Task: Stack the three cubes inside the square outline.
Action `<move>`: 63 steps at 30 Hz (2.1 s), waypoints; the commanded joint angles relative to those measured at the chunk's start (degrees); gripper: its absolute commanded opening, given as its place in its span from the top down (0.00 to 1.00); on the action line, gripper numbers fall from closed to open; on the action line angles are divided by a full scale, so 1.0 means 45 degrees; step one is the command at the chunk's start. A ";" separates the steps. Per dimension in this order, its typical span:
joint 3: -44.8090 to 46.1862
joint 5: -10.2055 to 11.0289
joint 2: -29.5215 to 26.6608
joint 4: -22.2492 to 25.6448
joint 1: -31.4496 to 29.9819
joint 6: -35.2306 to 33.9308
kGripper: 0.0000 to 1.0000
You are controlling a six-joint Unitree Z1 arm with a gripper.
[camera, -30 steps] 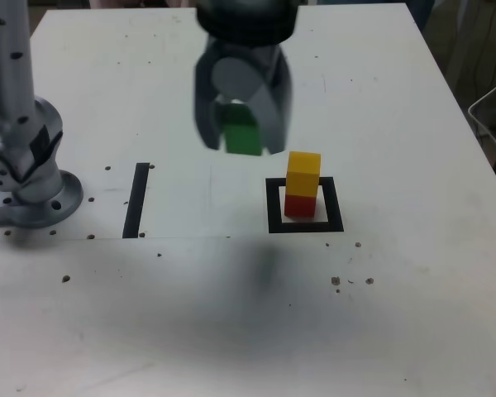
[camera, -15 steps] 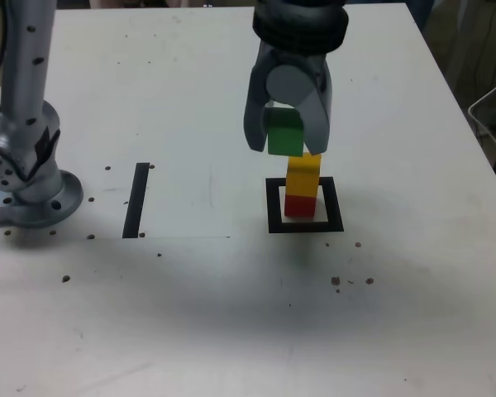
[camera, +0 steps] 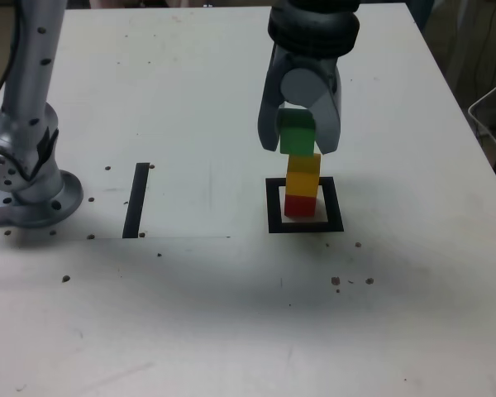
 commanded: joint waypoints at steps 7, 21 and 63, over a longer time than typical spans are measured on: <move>0.0205 -0.0148 0.0216 -0.0405 0.0039 0.0114 0.83; 0.0472 -0.0415 0.0490 -0.0710 0.0183 0.0434 0.57; 0.1370 -0.0774 -0.1133 -0.0655 0.0052 0.1306 0.01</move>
